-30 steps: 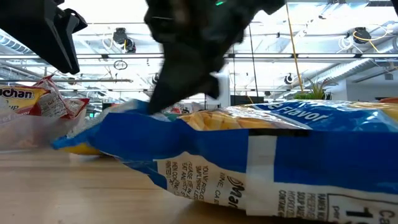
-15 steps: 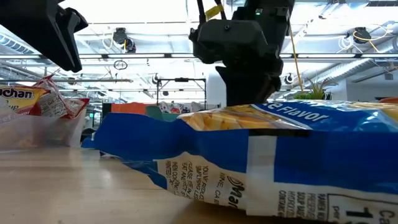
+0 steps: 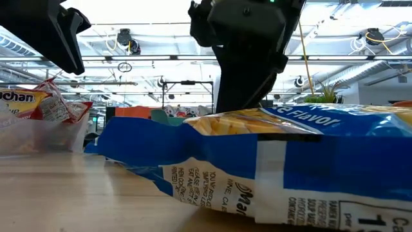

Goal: Sort Maruchan noodles
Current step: Put the middle blue noodle pack into the orange bin

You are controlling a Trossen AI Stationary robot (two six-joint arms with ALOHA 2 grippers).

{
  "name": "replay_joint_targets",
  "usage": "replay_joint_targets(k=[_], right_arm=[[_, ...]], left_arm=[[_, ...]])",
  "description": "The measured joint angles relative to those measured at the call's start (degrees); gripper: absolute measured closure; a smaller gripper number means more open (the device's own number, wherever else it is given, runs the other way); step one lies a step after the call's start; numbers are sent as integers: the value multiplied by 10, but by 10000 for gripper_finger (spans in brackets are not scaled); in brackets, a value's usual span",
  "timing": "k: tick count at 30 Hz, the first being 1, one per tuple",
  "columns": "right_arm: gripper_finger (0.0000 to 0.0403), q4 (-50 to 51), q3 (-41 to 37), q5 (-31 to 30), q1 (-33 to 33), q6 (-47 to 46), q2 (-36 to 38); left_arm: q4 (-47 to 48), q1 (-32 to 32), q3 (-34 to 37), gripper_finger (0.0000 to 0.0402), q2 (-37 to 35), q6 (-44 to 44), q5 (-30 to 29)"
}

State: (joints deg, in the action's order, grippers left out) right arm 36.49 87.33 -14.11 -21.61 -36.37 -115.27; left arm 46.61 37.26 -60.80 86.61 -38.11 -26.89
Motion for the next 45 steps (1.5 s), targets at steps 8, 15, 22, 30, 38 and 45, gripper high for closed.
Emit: replay_joint_targets(k=[8, 15, 22, 30, 38, 45], right_arm=[[164, -20, 0, 49, -2, 14, -31], [185, -93, 0, 52, 16, 111, -58], [309, -93, 0, 52, 25, 140, -50], [397, -89, 0, -29, 11, 168, -1], [402, -92, 0, -149, -41, 204, 66], [403, -92, 0, -186, -71, 203, 88]], left_arm=[[-2, 0, 0, 305, 0, -1, -1], [-2, 0, 0, 305, 0, -1, -1], [-2, 0, 0, 305, 0, 3, -2], [-3, -1, 0, 305, 0, 0, -38], [-3, -1, 0, 305, 0, 1, -55], [-4, -9, 0, 304, 0, -6, -61]])
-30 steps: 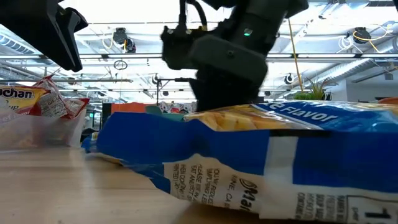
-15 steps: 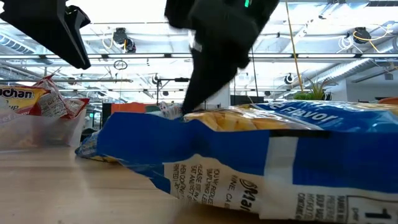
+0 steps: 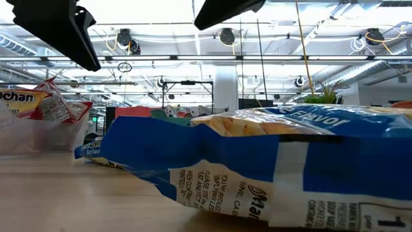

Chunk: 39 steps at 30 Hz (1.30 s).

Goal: Sort Maruchan noodles
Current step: Put the middle blue noodle pack into the orange bin

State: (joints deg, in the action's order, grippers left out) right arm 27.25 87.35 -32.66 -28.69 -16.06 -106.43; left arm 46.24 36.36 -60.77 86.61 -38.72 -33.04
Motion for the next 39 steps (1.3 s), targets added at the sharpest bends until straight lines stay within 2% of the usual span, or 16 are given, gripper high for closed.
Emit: replay_joint_targets(k=[6, 8, 14, 18, 23, 28, 33, 37, 39], right_arm=[[396, -21, 0, 68, 8, -36, -12], [383, -22, 0, 69, 12, -36, -24], [304, -22, 0, 60, 31, -40, -51], [247, -20, 0, 88, 41, -52, -64], [204, -33, -13, 103, 49, -58, -70], [188, -84, -62, 108, 58, -60, -70], [186, -143, -116, 148, 78, -88, -69], [186, -240, -168, 153, 96, -93, -70], [186, -289, -196, 176, 104, -100, -69]], left_arm=[[-3, 0, 0, 304, 0, -4, 0], [-7, 0, 0, 304, 0, -5, 0], [-26, -2, 0, 304, 0, -5, 0], [-26, -3, 0, 304, 0, -4, 0], [-26, -3, 0, 304, 0, -4, 0], [-28, -3, 0, 304, 0, -5, 0], [-28, -3, 0, 304, 0, -5, 0], [-28, -4, 0, 304, 0, -5, 0], [-28, -4, 0, 304, 0, -5, 0]])
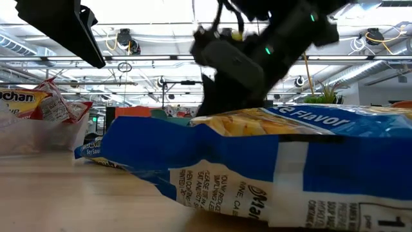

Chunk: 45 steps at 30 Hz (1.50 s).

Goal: Sort Maruchan noodles
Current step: Put the middle blue noodle pack into the orange bin

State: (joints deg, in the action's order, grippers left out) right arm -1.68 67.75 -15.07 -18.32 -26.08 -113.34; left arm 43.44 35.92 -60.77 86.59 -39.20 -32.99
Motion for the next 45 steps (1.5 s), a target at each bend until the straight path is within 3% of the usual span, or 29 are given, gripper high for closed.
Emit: replay_joint_targets(k=[3, 9, 13, 18, 20, 27, 38, 45], right_arm=[[190, -69, -42, 34, 9, -4, -1], [221, -122, -81, 33, 15, -7, 0], [276, -125, -82, 31, 16, 9, 0], [377, -163, -82, 34, 17, 28, 0], [395, -170, -82, 33, 18, 37, 0], [401, -164, -71, 24, 13, 69, 28], [402, -125, -33, -57, -46, 150, 107], [403, -123, -32, -55, -58, 155, 116]], left_arm=[[0, 0, 0, 305, 0, 1, 0], [-1, 0, 0, 305, 0, 3, 0], [-1, 0, 0, 305, 0, 3, 0], [-1, 0, 0, 305, 0, 5, 0], [-1, 0, 0, 305, 0, 4, 0], [0, -1, 0, 305, 0, 11, -17], [-13, -10, 2, 303, 0, 26, -20], [-101, 18, 2, 249, 0, 133, 47]])
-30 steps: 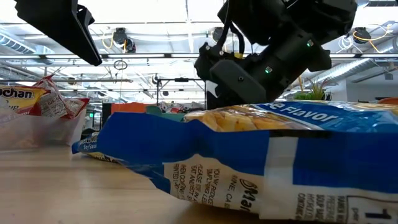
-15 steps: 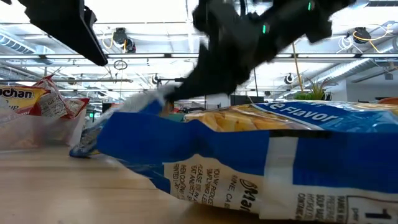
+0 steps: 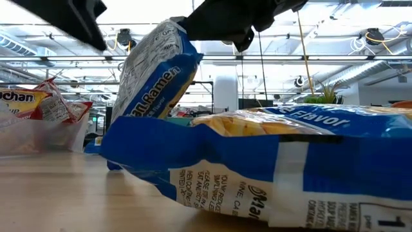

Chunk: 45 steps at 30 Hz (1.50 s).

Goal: Sort Maruchan noodles
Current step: Put the middle blue noodle pack into the orange bin

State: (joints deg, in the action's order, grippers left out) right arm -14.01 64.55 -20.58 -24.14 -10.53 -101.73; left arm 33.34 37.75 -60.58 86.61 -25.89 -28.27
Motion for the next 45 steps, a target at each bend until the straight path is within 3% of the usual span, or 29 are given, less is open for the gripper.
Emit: replay_joint_targets(k=[4, 8, 14, 18, 26, 36, 40, 45], right_arm=[[403, 2, 0, 14, 0, 1, 0], [403, 0, 0, 37, 0, 5, 0], [403, -25, 0, 82, 0, 21, -5], [403, -25, 0, 115, -3, 38, -5], [403, -25, 0, 117, -7, 60, -5], [403, -25, 0, 116, -7, 57, -5], [403, -26, 0, 116, -7, 57, -5], [403, -26, 0, 115, -6, 57, -6]], left_arm=[[-61, 16, 0, 186, 0, 46, -11], [-64, 15, 0, 128, 0, 52, -43], [-121, 10, 47, 93, 4, 102, -27], [-184, 0, 84, 92, 4, 136, 16], [-300, -39, 125, 92, 3, 168, 83], [-543, -91, 261, 95, 3, 190, 290], [-588, -91, 279, 130, 3, 203, 316], [-589, -100, 279, 202, 3, 204, 315]])
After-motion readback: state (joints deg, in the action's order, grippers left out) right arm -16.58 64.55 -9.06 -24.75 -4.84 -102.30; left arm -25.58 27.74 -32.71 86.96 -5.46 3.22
